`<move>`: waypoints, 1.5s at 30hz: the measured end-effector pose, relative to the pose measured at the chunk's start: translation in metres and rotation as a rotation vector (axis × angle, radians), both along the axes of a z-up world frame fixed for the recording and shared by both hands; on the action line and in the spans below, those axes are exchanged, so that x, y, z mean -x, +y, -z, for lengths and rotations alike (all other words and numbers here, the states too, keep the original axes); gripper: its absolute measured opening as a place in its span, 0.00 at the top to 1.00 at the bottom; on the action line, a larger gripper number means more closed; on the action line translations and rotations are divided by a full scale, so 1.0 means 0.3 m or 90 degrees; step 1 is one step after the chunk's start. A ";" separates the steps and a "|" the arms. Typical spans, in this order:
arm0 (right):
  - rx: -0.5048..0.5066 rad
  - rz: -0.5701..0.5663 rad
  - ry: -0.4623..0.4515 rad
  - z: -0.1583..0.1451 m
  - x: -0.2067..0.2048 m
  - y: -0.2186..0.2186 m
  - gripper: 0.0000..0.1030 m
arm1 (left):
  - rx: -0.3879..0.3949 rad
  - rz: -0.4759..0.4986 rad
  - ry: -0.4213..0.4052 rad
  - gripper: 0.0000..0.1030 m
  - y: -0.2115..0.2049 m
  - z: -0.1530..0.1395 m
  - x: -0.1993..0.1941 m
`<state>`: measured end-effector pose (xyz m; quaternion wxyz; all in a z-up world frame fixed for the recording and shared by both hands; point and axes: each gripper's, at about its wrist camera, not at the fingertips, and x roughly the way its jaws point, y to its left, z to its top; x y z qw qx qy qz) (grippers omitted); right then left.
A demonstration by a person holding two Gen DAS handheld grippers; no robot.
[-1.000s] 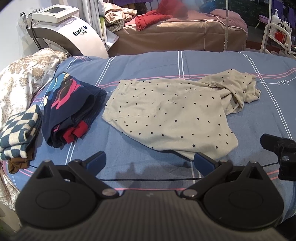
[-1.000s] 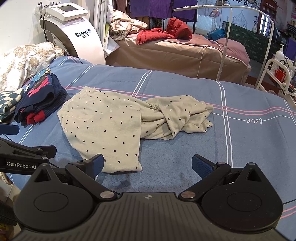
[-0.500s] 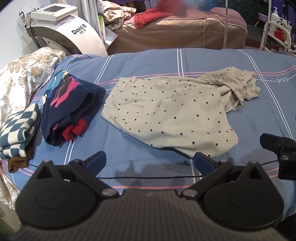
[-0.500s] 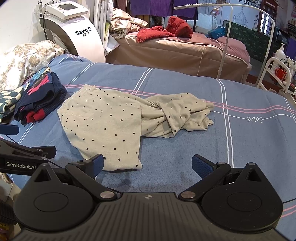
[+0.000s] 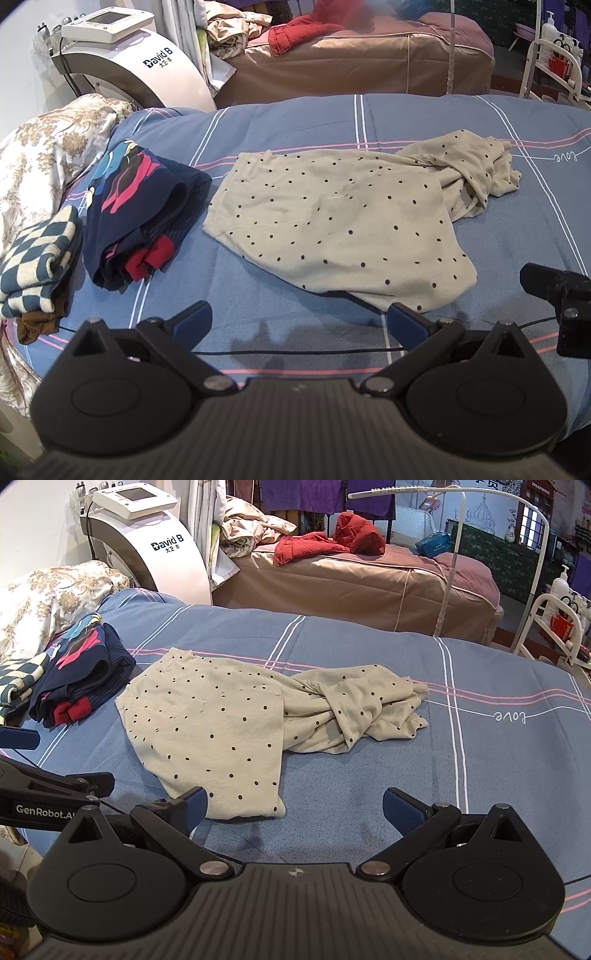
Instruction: Fold small clothes
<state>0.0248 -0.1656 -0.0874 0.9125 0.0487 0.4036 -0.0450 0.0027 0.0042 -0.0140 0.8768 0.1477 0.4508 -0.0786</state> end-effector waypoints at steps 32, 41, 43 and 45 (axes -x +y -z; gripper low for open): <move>-0.004 0.003 0.018 0.037 -0.005 -0.003 0.00 | -0.009 -0.004 0.023 0.00 0.005 0.047 -0.011; -0.004 0.005 0.038 0.064 -0.016 -0.012 0.00 | -0.001 -0.002 0.034 0.00 -0.002 0.071 -0.028; -0.004 0.006 0.037 0.070 -0.017 -0.015 0.00 | 0.000 0.008 0.026 0.00 -0.010 0.078 -0.026; -0.008 0.003 0.024 0.075 -0.014 -0.023 0.00 | 0.003 0.023 0.008 0.00 -0.017 0.088 -0.017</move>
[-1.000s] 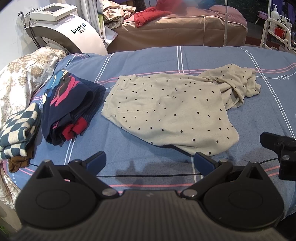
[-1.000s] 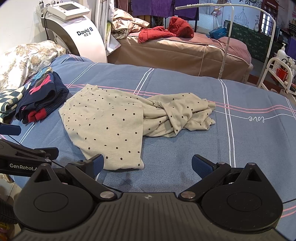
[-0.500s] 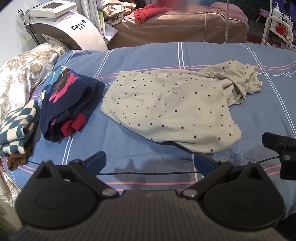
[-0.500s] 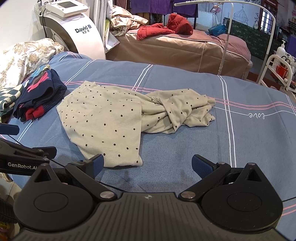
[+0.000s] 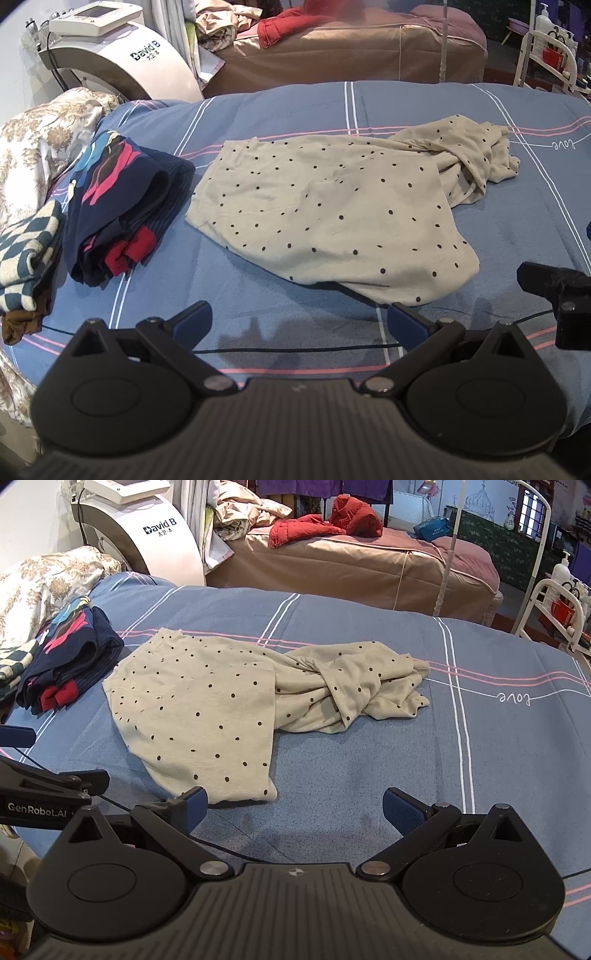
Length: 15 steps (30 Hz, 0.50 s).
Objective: Fold small clothes
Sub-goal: 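Grasp the shirt fabric with both grippers and lift it off the bed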
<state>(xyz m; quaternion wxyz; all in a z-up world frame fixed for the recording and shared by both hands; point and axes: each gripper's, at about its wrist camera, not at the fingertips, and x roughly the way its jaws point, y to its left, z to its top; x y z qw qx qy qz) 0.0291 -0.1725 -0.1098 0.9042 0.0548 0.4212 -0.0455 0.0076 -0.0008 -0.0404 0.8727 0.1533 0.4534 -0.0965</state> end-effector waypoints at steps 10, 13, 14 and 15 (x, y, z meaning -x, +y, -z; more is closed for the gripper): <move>-0.053 0.022 -0.078 0.113 0.026 -0.167 0.00 | -0.045 0.157 -0.039 0.00 -0.138 0.125 0.048; -0.085 0.019 -0.088 0.143 -0.006 -0.212 0.00 | -0.080 0.233 -0.085 0.00 -0.247 0.159 0.068; -0.091 0.017 -0.096 0.149 -0.024 -0.223 0.00 | -0.089 0.254 -0.100 0.00 -0.282 0.171 0.069; -0.094 0.015 -0.105 0.154 -0.047 -0.235 0.00 | -0.103 0.267 -0.109 0.00 -0.315 0.186 0.065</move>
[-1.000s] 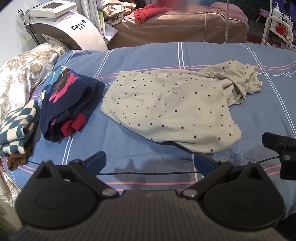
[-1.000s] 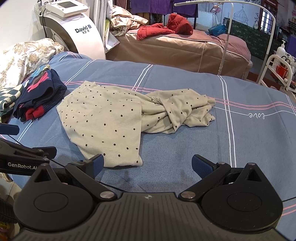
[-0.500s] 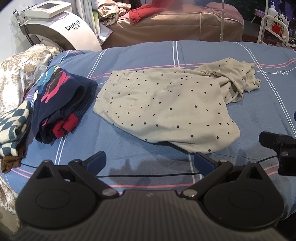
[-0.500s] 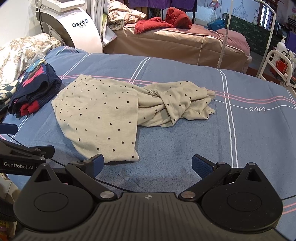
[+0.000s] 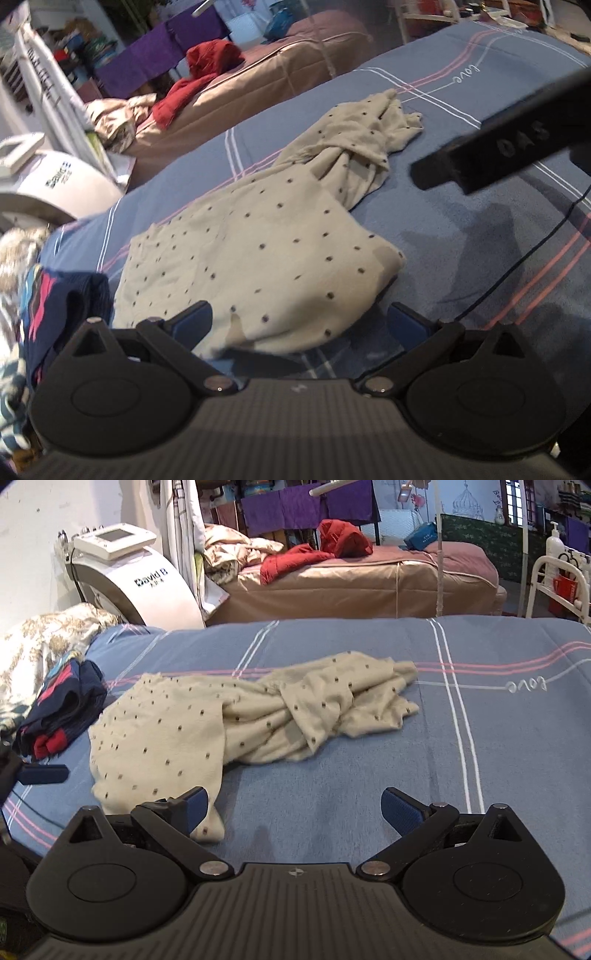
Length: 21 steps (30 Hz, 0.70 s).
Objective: Fold small clothes
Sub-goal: 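Grasp the shirt fabric with both grippers and lift it off the bed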
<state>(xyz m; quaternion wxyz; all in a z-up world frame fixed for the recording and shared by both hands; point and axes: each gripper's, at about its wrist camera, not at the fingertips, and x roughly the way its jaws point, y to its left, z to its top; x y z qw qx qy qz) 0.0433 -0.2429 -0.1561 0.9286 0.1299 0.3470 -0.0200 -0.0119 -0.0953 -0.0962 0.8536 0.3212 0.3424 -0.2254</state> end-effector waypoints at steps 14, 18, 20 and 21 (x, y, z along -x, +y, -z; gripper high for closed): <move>-0.041 0.006 0.017 0.188 -0.302 -0.050 0.84 | -0.043 -0.024 0.001 0.82 -0.073 0.117 -0.193; -0.067 0.010 -0.008 0.127 -0.270 -0.101 0.92 | 0.096 -0.059 0.078 0.84 0.064 -0.002 -0.295; -0.062 0.004 -0.035 0.060 -0.291 -0.131 0.92 | 0.159 -0.094 0.078 0.84 0.145 -0.067 -0.356; -0.057 -0.004 -0.047 0.020 -0.310 -0.141 0.92 | 0.179 -0.112 0.073 0.84 0.183 -0.095 -0.392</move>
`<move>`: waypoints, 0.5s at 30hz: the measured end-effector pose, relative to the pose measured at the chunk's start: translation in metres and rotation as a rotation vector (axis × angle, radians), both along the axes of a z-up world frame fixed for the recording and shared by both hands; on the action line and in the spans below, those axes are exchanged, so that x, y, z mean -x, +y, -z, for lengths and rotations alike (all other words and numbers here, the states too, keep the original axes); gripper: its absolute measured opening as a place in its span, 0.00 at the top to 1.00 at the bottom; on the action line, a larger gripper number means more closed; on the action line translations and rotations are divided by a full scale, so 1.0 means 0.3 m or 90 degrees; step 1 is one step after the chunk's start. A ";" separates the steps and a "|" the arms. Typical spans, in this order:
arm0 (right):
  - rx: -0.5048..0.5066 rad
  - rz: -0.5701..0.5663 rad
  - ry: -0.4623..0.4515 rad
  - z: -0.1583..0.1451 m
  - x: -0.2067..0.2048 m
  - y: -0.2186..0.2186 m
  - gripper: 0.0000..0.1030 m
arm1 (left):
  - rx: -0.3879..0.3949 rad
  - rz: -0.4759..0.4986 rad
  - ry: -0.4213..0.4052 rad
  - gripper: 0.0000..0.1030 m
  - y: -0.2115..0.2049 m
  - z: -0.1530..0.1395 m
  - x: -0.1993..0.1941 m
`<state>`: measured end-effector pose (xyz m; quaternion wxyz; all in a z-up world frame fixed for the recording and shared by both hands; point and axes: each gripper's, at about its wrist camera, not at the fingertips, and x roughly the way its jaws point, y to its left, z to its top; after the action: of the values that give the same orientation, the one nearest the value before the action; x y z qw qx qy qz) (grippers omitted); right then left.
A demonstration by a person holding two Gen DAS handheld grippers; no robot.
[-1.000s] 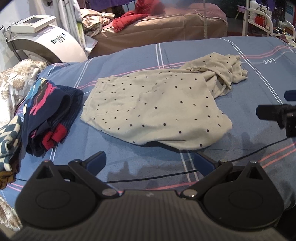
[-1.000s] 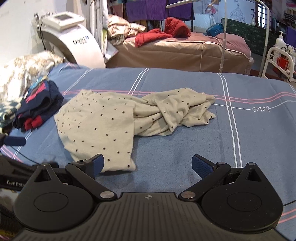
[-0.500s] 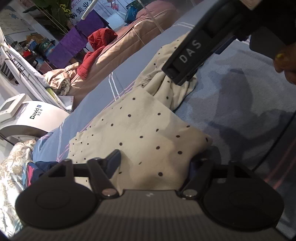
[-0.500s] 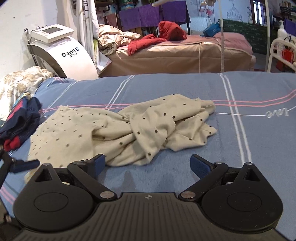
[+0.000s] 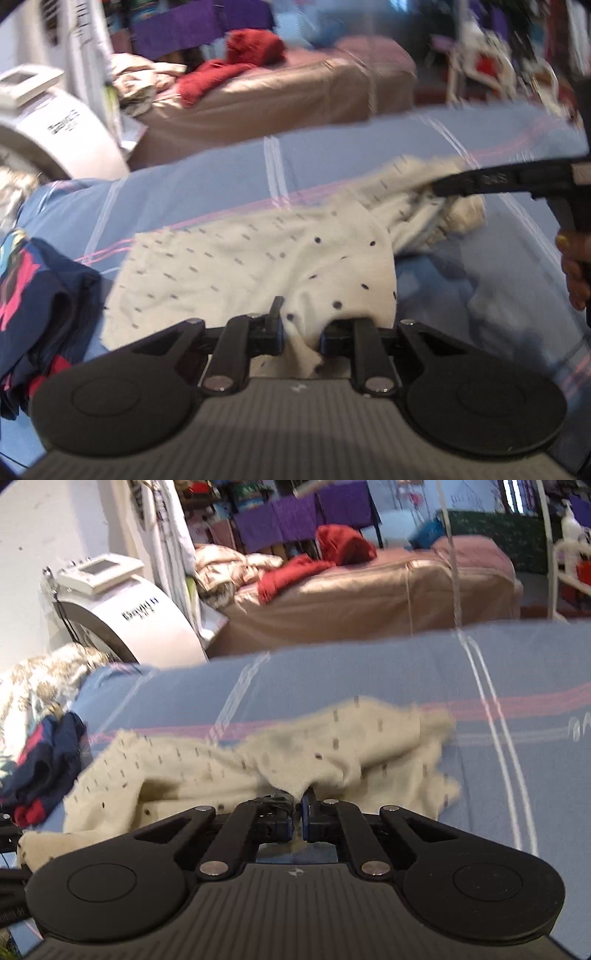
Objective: Fold small clothes
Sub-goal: 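Grasp the shirt fabric with both grippers and lift it off the bed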
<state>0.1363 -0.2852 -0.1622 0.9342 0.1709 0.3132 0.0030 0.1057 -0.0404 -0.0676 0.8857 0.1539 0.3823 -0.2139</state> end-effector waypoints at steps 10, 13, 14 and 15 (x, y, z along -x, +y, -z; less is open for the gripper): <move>0.027 -0.047 -0.098 -0.305 -0.587 0.035 0.67 | 0.013 -0.206 -0.013 0.90 0.358 -0.077 -0.248; 0.035 -0.042 -0.056 -0.253 -0.630 0.115 0.00 | -0.024 -0.260 0.019 0.90 0.462 -0.002 -0.266; 0.035 -0.033 -0.055 -0.234 -0.601 0.142 0.00 | -0.029 -0.269 0.027 0.89 0.484 0.019 -0.255; 0.027 -0.037 -0.063 -0.212 -0.565 0.160 0.00 | -0.032 -0.271 0.033 0.79 0.496 0.036 -0.247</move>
<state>0.3059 -0.2371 -0.0985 0.9515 0.1415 0.2714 0.0316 0.1797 0.1084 -0.0783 0.8966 0.0863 0.4340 -0.0166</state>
